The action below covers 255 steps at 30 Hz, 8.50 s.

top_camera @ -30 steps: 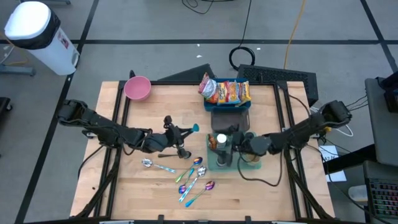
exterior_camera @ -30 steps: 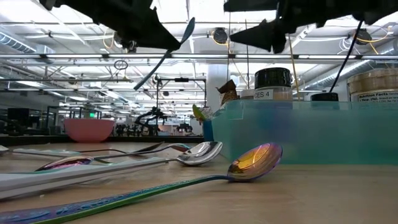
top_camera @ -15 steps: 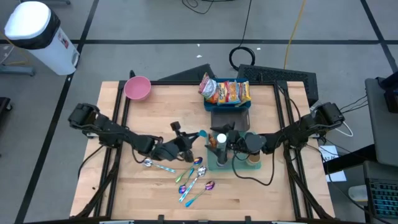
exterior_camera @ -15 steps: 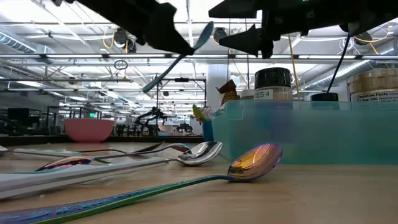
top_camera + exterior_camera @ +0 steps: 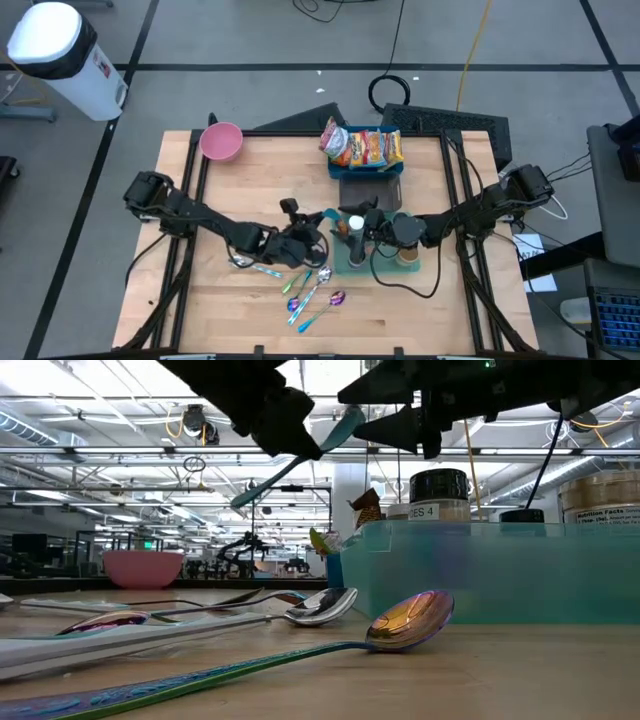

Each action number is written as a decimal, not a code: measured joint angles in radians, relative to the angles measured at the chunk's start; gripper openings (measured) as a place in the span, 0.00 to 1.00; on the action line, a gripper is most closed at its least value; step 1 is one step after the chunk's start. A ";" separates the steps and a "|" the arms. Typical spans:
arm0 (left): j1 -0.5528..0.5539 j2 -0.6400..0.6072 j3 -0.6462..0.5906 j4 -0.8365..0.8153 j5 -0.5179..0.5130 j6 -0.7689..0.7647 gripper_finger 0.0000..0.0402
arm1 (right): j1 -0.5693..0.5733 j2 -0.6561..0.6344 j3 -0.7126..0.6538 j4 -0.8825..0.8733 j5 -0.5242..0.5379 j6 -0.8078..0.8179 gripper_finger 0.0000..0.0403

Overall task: Pick & Place Food Item
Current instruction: Put the blue baby spoon into the black bin, then put the black spoon into the black bin

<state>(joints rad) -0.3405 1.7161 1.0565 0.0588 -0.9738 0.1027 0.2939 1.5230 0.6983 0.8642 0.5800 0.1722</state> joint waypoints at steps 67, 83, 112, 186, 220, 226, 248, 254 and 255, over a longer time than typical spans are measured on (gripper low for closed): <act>-0.184 -0.166 0.034 -0.092 0.248 0.052 0.87 | -0.013 -0.492 0.000 -0.594 0.231 -0.153 0.00; -0.065 -0.533 -0.476 0.333 0.381 -0.098 0.89 | -0.090 -0.639 -0.080 -1.143 0.381 0.179 0.00; -0.046 -0.602 -0.558 0.328 0.404 -0.284 0.89 | -0.308 -0.599 -0.287 -0.823 -0.007 0.153 0.38; -0.042 -0.248 -0.147 -0.102 0.154 0.086 0.01 | 0.030 -0.140 -0.107 0.002 -0.164 -0.106 0.50; -0.074 -0.249 -0.146 -0.139 0.063 0.087 0.02 | -0.124 0.119 0.113 0.015 -0.293 0.090 0.50; -0.073 -0.249 -0.146 -0.138 0.063 0.079 0.02 | -0.138 0.120 0.113 0.015 -0.291 0.149 0.47; -0.057 -0.251 -0.146 -0.131 0.150 -0.015 0.25 | -0.168 0.101 0.110 -0.024 -0.299 0.079 0.00; -0.095 -0.304 -0.146 -0.132 0.131 -0.038 0.44 | -0.157 -0.053 0.087 -0.168 -0.289 0.018 0.00; -0.097 -0.312 -0.146 -0.139 0.131 -0.058 0.46 | -0.154 -0.075 0.074 -0.173 -0.272 0.008 0.00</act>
<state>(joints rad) -0.4377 1.4036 0.9104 -0.0804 -0.8430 0.0447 0.1403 1.4476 0.7722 0.6914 0.3082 0.1806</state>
